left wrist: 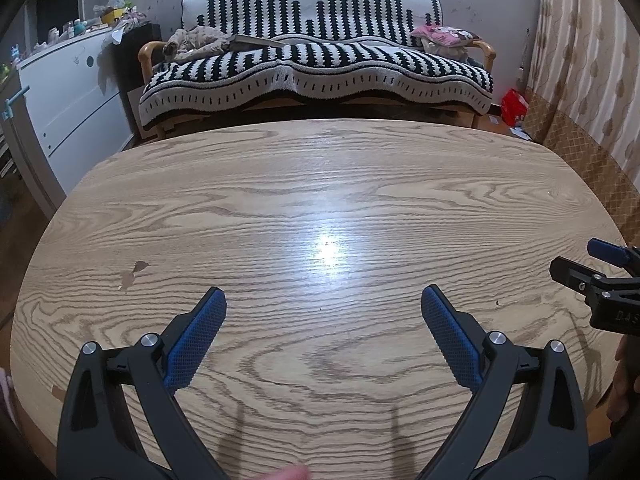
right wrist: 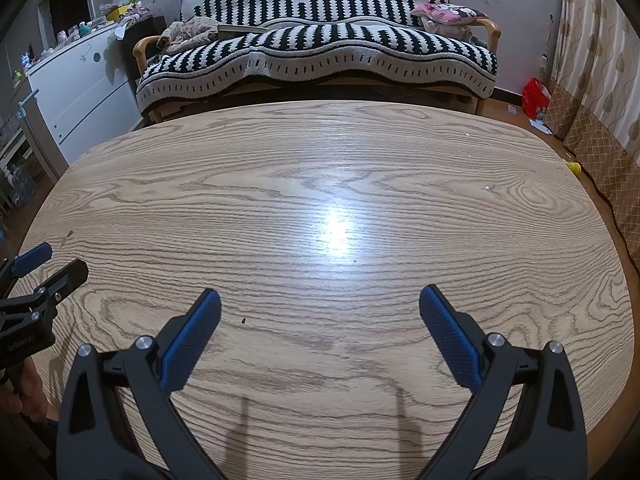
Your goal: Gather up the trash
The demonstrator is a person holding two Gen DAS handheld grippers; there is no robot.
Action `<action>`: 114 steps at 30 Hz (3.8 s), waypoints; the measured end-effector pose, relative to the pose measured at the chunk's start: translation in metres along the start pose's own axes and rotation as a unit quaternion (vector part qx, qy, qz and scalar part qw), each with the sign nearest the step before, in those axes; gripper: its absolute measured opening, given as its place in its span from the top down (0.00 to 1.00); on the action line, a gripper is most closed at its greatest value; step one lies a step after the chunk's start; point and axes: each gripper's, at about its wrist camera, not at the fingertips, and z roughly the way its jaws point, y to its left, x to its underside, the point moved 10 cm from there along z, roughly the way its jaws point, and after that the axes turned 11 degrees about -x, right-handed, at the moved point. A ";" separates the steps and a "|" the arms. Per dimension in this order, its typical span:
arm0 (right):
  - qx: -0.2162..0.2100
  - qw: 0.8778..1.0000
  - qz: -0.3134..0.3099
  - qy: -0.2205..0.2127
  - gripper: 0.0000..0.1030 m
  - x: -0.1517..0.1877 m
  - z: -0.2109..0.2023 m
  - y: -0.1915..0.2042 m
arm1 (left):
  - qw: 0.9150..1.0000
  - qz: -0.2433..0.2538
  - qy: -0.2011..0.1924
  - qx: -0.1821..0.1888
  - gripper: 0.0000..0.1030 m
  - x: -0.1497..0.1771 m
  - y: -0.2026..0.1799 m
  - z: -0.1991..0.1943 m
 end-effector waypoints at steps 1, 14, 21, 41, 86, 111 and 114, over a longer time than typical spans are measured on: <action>0.000 1.000 0.000 0.000 0.07 0.000 0.000 0.000 | 1.000 -0.001 0.001 -0.001 0.08 0.000 0.001 0.001; 0.001 1.000 0.004 0.000 0.07 -0.003 0.001 -0.001 | 1.000 -0.006 0.006 -0.002 0.08 0.001 0.009 0.008; 0.002 1.000 0.020 -0.008 0.07 -0.008 0.001 -0.017 | 1.000 -0.003 0.006 -0.003 0.07 -0.007 0.027 0.019; 0.121 0.985 0.123 -0.004 0.07 0.006 0.028 -0.212 | 0.989 -0.082 0.075 -0.093 0.06 -0.001 0.160 0.124; 0.123 0.984 0.129 -0.012 0.06 0.009 0.029 -0.215 | 0.990 -0.078 0.076 -0.094 0.06 0.001 0.161 0.125; 0.122 0.984 0.129 -0.012 0.06 0.008 0.029 -0.215 | 0.990 -0.078 0.076 -0.094 0.06 0.001 0.161 0.125; 0.122 0.984 0.129 -0.012 0.06 0.008 0.029 -0.215 | 0.990 -0.078 0.076 -0.094 0.06 0.001 0.161 0.125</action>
